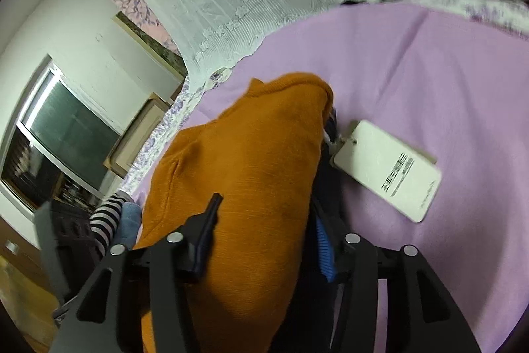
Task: Fold small clothes
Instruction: 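Carry the orange cardigan onto the folded navy garment with both grippers, then open both grippers and release the cardigan on the navy garment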
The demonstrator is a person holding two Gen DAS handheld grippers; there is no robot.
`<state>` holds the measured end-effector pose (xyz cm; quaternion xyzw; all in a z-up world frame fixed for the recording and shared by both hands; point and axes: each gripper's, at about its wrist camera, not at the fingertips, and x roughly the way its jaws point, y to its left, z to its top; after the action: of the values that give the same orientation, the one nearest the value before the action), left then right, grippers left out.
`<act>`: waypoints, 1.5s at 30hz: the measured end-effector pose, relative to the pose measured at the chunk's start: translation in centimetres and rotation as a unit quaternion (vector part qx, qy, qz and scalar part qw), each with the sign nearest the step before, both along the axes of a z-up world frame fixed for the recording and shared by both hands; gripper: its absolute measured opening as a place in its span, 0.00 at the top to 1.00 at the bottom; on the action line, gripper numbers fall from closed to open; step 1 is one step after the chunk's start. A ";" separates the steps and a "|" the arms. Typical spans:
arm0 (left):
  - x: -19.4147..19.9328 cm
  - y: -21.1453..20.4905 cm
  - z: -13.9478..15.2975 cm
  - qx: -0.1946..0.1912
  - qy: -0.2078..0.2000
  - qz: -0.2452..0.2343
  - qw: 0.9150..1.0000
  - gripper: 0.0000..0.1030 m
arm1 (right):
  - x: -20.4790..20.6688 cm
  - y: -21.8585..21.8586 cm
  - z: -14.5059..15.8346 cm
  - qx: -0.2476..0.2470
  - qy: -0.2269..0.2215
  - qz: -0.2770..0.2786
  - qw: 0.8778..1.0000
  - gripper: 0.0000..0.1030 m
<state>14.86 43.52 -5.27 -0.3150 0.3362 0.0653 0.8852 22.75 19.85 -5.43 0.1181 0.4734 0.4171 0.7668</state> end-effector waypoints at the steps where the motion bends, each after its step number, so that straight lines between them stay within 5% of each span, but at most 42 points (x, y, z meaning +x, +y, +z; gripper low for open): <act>1: 0.0 0.2 -0.2 -0.005 0.000 0.001 1.000 0.23 | 0.0 -0.1 -0.2 0.004 -0.002 0.000 1.000 0.50; 15: -0.7 -0.3 0.5 0.022 -0.006 0.014 1.000 0.16 | -1.1 -0.6 1.5 -0.004 -0.020 -0.015 1.000 0.49; 25: -4.1 -1.7 3.1 0.087 -0.014 0.051 0.995 0.17 | -6.5 -3.7 6.4 -0.029 -0.138 -0.020 0.990 0.49; 32: -6.8 -3.7 4.7 0.159 -0.027 0.080 0.984 0.17 | -8.1 -4.0 6.3 -0.033 -0.148 -0.013 0.988 0.49; 37: -5.9 -4.3 3.4 0.201 0.015 0.086 0.976 0.17 | -8.1 -2.9 4.5 -0.087 -0.149 -0.019 0.985 0.54; 45: -5.2 -5.8 2.1 0.255 0.033 0.080 0.963 0.15 | -6.9 -4.1 1.2 -0.071 -0.114 -0.030 0.991 0.41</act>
<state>9.70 37.73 -3.16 -0.1021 0.3106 0.2301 0.9166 15.84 15.80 -4.24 0.0289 0.4080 0.3701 0.8341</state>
